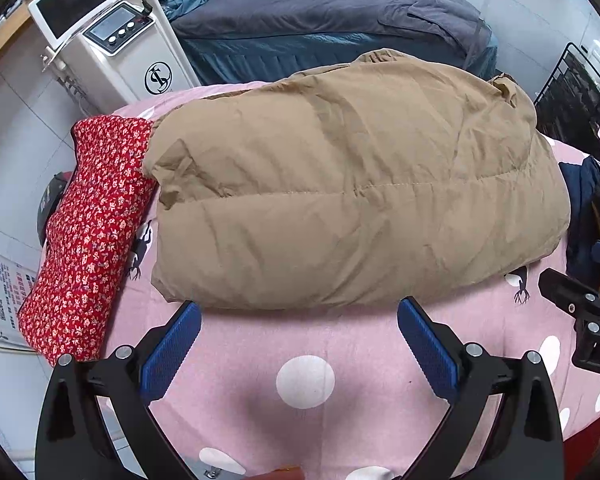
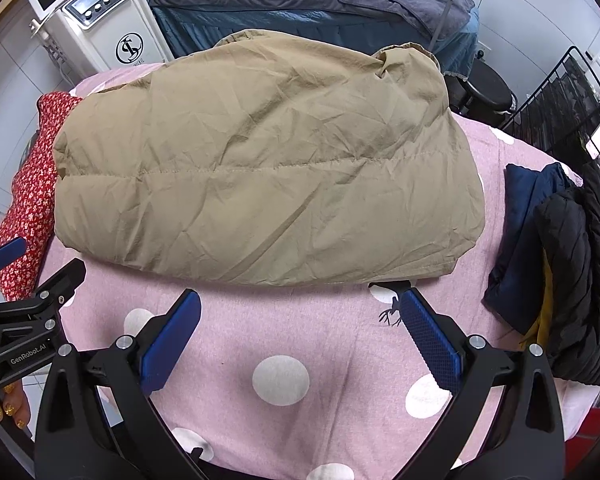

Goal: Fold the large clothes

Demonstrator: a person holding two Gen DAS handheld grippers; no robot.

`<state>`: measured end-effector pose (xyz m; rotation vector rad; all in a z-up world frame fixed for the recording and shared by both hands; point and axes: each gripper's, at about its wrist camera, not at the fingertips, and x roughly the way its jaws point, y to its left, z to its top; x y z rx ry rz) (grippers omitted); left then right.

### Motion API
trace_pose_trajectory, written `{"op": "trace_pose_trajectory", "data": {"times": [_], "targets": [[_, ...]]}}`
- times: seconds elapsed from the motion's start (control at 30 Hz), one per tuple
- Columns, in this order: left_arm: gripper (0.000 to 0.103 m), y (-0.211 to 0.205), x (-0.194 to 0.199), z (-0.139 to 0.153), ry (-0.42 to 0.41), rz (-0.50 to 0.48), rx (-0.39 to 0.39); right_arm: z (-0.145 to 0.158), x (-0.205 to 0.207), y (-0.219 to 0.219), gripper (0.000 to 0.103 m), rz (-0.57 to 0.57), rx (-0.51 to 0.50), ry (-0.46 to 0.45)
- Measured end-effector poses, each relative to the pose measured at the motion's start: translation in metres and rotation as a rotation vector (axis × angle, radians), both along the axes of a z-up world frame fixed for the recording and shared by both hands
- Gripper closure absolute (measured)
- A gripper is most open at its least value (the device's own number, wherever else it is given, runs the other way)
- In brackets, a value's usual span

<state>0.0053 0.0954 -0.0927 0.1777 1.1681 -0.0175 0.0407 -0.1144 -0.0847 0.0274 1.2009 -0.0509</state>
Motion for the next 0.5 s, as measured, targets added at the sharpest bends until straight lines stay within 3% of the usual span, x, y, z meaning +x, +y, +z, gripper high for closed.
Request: {"op": "trace_pose_trajectory", "data": {"times": [0.5], "targets": [[0.006,0.0041,0.0012,-0.0045,0.012,0.006,0.000,-0.0034,0.0003,0.0013,0.005,0.000,0.003,0.009]]}}
